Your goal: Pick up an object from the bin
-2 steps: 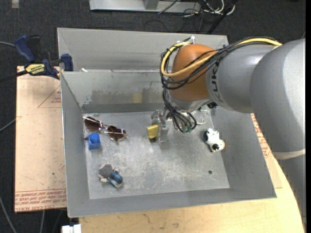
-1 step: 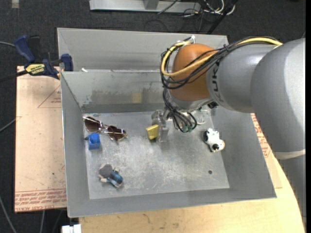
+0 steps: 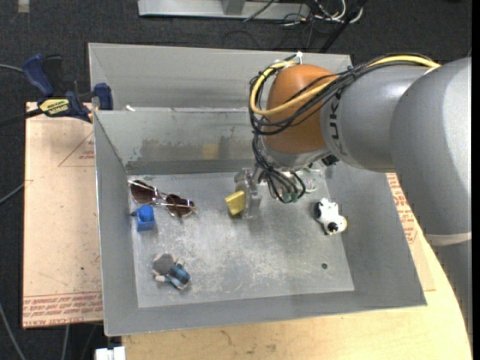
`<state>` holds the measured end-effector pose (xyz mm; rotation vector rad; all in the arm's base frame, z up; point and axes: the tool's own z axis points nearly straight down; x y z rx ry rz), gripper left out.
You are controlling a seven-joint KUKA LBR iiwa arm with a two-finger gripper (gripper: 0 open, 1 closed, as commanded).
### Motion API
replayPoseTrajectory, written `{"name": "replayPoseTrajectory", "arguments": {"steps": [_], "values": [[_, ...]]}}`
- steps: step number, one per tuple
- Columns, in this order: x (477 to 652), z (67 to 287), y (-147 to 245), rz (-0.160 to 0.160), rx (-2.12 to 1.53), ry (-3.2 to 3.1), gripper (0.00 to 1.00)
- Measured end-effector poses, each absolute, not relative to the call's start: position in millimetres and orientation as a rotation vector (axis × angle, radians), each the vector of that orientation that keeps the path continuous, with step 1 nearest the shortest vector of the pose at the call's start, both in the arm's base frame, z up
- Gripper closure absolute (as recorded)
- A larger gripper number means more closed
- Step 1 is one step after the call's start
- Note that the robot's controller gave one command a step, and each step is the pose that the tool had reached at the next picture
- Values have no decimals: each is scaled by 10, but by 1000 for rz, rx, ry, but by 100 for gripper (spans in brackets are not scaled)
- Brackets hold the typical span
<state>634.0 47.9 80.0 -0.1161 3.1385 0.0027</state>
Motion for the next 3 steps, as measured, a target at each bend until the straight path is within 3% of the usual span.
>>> {"name": "replayPoseTrajectory", "arguments": {"steps": [3], "values": [[6341, 1136, 481, 2, -116, 3137, 100]]}}
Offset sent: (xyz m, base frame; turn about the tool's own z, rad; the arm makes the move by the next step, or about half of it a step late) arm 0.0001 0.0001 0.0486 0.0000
